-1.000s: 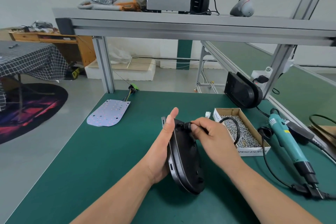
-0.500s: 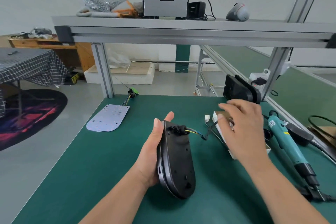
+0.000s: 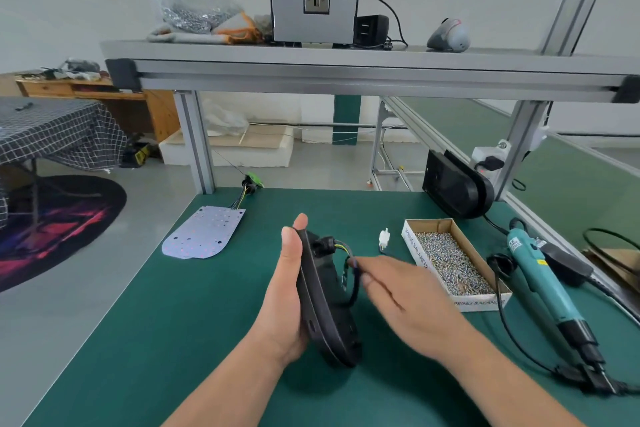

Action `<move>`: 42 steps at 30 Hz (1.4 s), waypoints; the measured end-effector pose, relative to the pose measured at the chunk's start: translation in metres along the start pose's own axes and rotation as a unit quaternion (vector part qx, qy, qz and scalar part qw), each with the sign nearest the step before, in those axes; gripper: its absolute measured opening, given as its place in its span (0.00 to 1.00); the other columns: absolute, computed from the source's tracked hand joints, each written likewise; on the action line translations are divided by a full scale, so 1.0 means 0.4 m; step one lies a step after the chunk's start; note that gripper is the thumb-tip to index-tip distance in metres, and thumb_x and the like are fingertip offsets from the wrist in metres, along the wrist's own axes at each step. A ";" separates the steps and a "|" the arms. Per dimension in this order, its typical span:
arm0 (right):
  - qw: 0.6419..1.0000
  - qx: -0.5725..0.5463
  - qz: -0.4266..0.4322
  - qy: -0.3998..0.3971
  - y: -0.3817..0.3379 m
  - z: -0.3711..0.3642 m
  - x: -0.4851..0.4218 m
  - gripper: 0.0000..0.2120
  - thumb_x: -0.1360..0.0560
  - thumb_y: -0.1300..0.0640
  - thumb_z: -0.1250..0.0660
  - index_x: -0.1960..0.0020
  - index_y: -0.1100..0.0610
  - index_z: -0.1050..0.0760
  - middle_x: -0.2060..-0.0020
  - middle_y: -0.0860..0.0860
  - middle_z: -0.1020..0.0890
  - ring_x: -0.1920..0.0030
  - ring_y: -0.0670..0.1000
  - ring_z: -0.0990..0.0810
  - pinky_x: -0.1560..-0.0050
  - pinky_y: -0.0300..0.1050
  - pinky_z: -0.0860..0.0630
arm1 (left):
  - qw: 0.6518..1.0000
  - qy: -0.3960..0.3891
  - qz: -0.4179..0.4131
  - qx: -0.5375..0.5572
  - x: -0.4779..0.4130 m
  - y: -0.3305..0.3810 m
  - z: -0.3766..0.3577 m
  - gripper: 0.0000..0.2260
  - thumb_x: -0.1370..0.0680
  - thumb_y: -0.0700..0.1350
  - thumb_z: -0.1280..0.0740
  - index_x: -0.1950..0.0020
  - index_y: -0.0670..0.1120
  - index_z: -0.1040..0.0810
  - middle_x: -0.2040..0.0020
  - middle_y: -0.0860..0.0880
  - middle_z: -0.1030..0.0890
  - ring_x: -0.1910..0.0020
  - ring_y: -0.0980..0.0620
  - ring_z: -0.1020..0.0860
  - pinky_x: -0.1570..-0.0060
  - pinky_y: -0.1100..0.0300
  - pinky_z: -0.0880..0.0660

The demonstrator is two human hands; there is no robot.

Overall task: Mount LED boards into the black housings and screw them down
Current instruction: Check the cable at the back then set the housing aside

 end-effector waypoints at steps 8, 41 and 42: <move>0.990 0.041 -0.066 -0.118 -0.083 -0.035 0.004 0.38 0.36 0.19 0.35 0.34 0.36 0.38 0.46 0.37 0.26 0.45 0.43 0.23 0.45 0.47 0.22 | 0.999 0.014 -0.040 0.017 -0.004 -0.015 0.007 0.41 0.43 0.76 0.20 0.30 0.74 0.27 0.24 0.52 0.24 0.26 0.42 0.24 0.30 0.32 0.26; 0.714 -0.479 -0.223 0.459 0.281 0.523 0.133 0.12 0.21 0.60 0.34 0.58 0.54 0.14 0.54 0.52 0.12 0.54 0.54 0.13 0.52 0.49 0.16 | 0.968 0.003 -0.046 -0.248 -0.087 -0.104 0.081 0.27 0.28 0.74 0.35 0.42 0.58 0.13 0.43 0.47 0.14 0.47 0.49 0.15 0.45 0.52 0.17; 0.711 -0.474 -0.223 0.469 0.287 0.540 0.146 0.12 0.21 0.60 0.34 0.58 0.54 0.14 0.53 0.52 0.12 0.54 0.54 0.13 0.50 0.49 0.16 | 0.967 0.001 -0.046 -0.249 -0.088 -0.105 0.081 0.27 0.27 0.74 0.35 0.42 0.57 0.13 0.44 0.47 0.14 0.47 0.48 0.15 0.44 0.52 0.17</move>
Point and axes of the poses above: each hand's wrist, its own x-axis away from the middle knuckle, its own z-axis out of the back of the hand, y = z × x, the point moved 2 cm from there along -x, towards the middle knuckle
